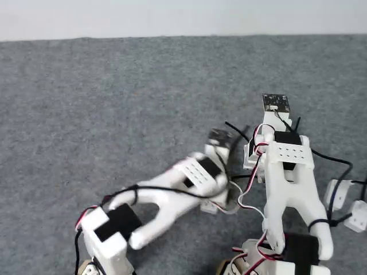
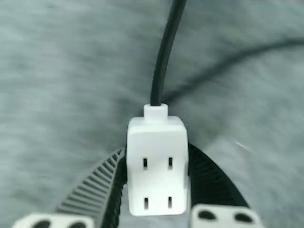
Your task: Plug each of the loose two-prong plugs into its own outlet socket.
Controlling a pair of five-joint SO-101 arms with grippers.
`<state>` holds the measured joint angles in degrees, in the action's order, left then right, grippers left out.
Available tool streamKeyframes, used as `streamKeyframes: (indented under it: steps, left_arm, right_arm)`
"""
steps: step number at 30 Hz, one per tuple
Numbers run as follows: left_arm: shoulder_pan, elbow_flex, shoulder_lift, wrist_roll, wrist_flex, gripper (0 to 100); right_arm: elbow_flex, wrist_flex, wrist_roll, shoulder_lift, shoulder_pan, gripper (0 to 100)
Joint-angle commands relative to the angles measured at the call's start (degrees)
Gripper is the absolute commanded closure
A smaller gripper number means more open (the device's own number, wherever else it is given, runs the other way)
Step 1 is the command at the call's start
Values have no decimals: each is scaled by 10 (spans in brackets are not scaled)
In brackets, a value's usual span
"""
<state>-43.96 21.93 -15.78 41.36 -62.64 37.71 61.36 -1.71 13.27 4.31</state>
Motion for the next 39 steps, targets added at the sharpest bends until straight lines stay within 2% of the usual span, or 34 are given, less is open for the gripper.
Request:
streamKeyframes:
  steps: [1, 3, 7, 15, 19, 22, 26, 29, 34, 39]
  left_arm:
    - [138, -10, 21, -7, -34, 889]
    - [181, 9, 41, -8, -33, 889]
    - [258, 65, 81, -12, 24, 889]
    - [342, 73, 85, -140, 23, 884]
    - [355, 77, 85, -185, 15, 865]
    - [352, 78, 85, -190, -4, 757]
    - [351, 81, 87, -201, -17, 592]
    - [356, 80, 92, -232, -39, 581]
    - [358, 78, 126, -259, -57, 581]
    - [388, 134, 244, -280, -40, 581]
  right_arm:
    - [-34, -10, -4, 1, -12, 991]
    - [-33, -10, -4, 1, -26, 991]
    - [-33, -10, -2, -6, -62, 991]
    - [-47, -36, 40, -10, -179, 991]
    - [-82, -57, 49, -71, -218, 991]
    - [-133, -41, 45, -155, -218, 986]
    - [-229, 16, 33, -260, -211, 900]
    - [-291, 66, 31, -306, -210, 861]
    - [-309, 104, 35, -277, -213, 879]
    - [-244, 72, 72, -189, -192, 962]
